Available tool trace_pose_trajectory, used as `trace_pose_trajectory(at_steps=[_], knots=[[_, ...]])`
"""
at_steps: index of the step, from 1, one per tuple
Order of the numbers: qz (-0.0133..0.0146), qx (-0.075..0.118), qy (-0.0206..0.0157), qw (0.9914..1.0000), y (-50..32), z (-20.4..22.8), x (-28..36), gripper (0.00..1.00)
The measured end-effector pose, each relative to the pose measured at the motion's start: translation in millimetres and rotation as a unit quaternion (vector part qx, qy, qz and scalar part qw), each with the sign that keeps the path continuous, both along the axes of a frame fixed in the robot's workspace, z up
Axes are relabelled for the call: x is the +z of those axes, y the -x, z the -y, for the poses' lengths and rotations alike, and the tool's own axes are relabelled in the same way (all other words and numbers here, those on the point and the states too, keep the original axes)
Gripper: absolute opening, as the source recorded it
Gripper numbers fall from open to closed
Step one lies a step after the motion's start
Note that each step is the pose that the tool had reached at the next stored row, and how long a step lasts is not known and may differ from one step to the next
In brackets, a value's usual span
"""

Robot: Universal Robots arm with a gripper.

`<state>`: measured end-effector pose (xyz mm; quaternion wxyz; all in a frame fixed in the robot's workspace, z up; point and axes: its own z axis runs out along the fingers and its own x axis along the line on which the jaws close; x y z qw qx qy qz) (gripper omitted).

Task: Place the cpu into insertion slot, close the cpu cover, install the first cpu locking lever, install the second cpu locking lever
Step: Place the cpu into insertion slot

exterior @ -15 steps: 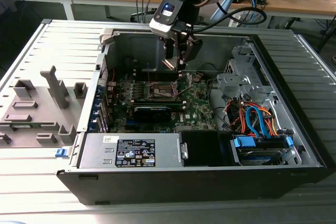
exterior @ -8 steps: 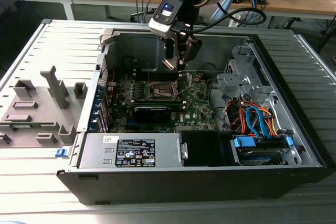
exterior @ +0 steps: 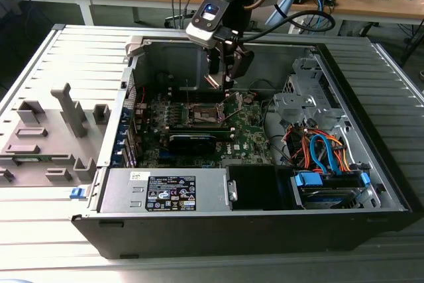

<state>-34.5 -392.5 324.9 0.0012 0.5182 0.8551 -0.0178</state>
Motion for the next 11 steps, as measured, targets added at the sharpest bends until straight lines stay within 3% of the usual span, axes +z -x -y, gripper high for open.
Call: trace_pose_trajectory(at_steps=[11], knots=[[0.0000, -0.016, 0.0000, 0.99986, 0.0, 0.0, -0.6, 0.55]])
